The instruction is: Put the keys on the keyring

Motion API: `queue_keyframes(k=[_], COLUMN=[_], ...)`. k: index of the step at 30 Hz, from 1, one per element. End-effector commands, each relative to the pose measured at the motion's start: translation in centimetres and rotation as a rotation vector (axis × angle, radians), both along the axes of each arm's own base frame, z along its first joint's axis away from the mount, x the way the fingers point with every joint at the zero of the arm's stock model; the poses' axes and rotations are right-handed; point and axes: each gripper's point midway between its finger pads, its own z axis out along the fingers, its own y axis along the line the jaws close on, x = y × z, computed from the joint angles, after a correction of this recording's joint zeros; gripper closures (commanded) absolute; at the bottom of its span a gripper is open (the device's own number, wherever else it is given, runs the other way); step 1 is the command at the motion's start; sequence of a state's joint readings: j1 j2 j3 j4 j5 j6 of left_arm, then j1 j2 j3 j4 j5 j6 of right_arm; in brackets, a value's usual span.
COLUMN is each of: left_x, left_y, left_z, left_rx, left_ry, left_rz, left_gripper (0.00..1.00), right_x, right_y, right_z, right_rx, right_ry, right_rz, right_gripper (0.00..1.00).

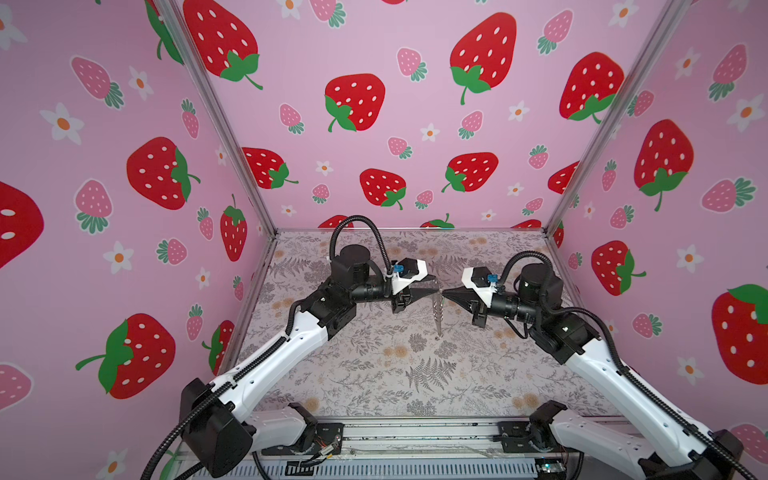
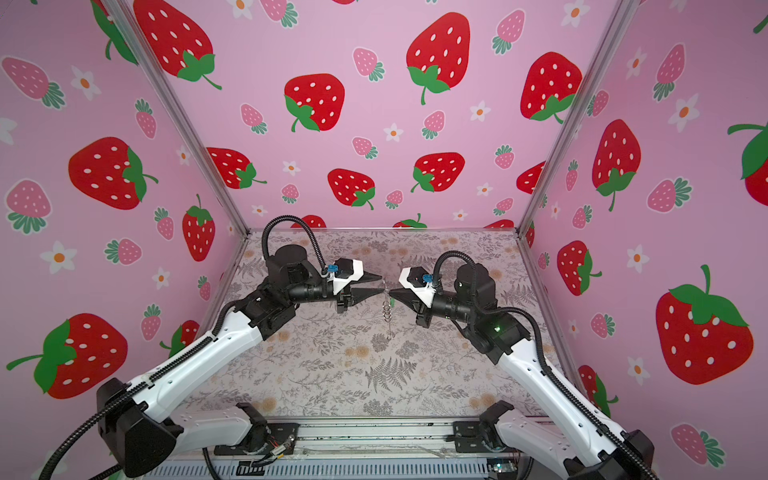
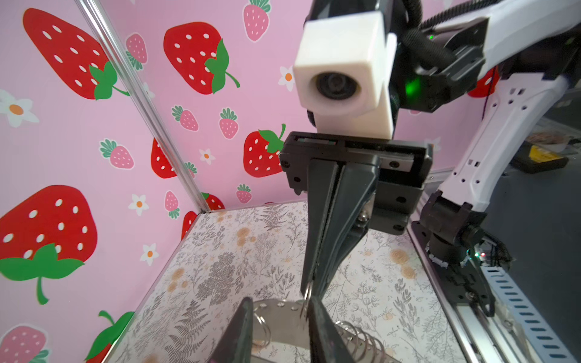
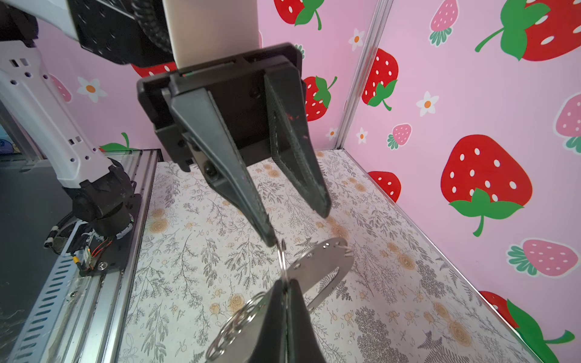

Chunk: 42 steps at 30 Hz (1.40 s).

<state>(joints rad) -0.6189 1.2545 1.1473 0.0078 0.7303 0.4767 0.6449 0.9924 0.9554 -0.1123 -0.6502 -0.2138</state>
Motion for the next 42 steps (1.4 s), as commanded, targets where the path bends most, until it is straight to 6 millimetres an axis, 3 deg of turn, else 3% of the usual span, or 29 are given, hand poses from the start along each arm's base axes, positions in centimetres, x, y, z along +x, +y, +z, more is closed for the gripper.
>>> queue_keyframes(k=[1,11,28,42], left_x=[0.2,-0.5,-0.9,-0.5], left_y=[1.0,1.0,-1.0,-1.2], left_z=[0.5,-0.4,-2.0,-3.1], left_rx=[0.125,0.317,0.394,0.443], left_ry=[-0.128,-0.281,-0.270,-0.260], left_rz=[0.061,0.082,0.031,0.035], left_gripper=[0.68,0.71,0.75,0.82], right_x=[0.3,0.5,0.4,0.2], right_y=[-0.3,0.1,0.5,0.6], right_z=[0.1,-0.5,-1.0,-1.2], right_rx=[-0.056,-0.110,-0.118,-0.111], right_ry=[-0.003,0.059,0.103,0.109], right_rz=[-0.015,0.006,0.029,0.044], right_gripper=[1.00,1.00,1.00,1.00])
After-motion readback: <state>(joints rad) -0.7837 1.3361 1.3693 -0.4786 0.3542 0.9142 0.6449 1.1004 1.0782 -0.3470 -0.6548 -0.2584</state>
